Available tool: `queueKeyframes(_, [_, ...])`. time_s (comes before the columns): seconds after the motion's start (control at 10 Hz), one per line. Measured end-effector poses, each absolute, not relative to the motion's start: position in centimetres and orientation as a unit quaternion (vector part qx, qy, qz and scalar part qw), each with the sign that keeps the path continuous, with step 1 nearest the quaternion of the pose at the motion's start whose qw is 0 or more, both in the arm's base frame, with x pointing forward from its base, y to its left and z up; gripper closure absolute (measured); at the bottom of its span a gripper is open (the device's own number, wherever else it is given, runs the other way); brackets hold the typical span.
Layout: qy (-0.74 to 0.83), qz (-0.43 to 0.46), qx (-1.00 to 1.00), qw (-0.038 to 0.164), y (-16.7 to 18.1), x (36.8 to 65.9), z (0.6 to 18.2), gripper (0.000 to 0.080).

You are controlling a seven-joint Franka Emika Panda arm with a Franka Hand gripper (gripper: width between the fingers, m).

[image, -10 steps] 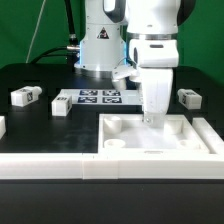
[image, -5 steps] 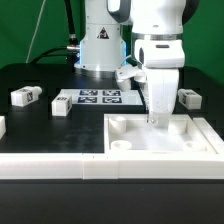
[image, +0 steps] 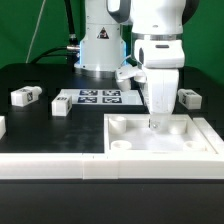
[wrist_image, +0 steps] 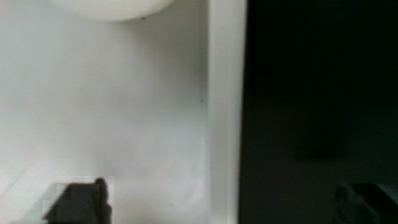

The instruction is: Assemble one leg

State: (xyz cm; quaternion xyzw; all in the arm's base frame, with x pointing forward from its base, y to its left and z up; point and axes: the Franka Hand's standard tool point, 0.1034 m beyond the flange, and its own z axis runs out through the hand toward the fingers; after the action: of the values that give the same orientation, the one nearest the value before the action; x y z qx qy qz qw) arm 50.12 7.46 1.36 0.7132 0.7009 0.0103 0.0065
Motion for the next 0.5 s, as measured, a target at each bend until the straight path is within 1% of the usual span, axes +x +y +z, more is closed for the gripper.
queueKeyframes(0.4, [0.697,0.011,0.717,0.007,7.56,50.08,1.48,0.0151])
queueKeyframes(0.5, [0.681,0.013,0.732,0.009,8.18,49.65,2.34,0.0151])
